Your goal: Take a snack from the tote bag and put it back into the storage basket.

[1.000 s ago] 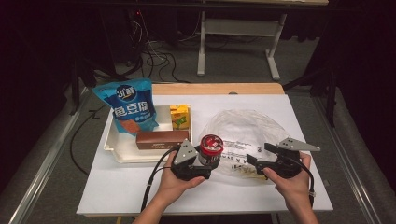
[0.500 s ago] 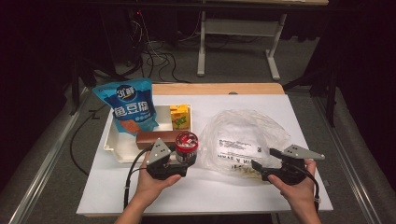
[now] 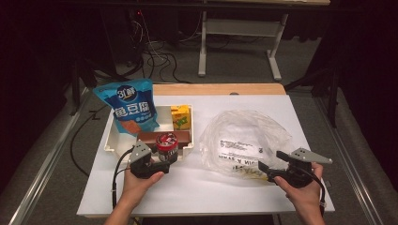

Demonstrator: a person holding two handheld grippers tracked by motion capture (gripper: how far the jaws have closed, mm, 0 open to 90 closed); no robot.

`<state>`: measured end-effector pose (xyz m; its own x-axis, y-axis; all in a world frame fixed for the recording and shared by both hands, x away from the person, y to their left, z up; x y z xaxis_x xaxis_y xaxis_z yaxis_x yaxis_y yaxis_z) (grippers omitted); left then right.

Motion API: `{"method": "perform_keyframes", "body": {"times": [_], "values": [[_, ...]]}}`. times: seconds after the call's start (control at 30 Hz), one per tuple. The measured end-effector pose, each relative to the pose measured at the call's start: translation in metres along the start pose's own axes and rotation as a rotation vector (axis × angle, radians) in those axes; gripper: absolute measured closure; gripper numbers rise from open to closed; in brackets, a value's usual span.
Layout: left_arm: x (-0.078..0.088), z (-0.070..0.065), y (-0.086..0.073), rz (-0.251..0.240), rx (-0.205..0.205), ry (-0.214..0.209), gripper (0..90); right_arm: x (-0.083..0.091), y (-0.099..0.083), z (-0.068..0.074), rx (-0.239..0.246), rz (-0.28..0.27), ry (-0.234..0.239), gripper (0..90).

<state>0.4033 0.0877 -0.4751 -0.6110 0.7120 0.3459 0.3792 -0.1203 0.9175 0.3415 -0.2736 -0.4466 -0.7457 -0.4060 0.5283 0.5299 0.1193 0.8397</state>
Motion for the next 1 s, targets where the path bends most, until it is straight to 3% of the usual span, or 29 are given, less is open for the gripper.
{"method": "perform_keyframes", "body": {"times": [0.17, 0.27, 0.47, 0.83, 1.0], "values": [[-0.003, 0.011, -0.009, 0.023, 0.008, 0.016, 26.1, -0.002, -0.004, -0.002, 0.003, 0.008, -0.003, 15.1], [-0.005, 0.019, -0.016, 0.033, 0.034, 0.034, 26.1, -0.003, -0.006, -0.002, 0.002, 0.012, -0.005, 15.1], [-0.012, 0.031, -0.029, 0.092, 0.047, 0.066, 26.1, -0.004, -0.007, -0.001, 0.014, 0.014, -0.006, 15.2], [-0.019, 0.036, -0.036, 0.144, 0.065, 0.101, 25.9, -0.007, -0.009, -0.001, 0.012, 0.024, -0.012, 15.3], [-0.021, 0.042, -0.037, 0.158, 0.110, 0.110, 25.7, -0.007, -0.010, 0.000, 0.011, 0.027, -0.012, 15.3]]}}
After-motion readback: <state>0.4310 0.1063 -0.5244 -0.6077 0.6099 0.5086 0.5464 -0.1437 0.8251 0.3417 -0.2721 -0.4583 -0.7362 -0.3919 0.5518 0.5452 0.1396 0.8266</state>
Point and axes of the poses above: each handheld gripper's, and its own axes: x roughly backward along the jaws, y roughly out of its top, z roughly to its left, the point moved 8 cm from there along -x, roughly forward along the jaws, and after that the axes turned 2 degrees about -y, right-handed, at the moved point
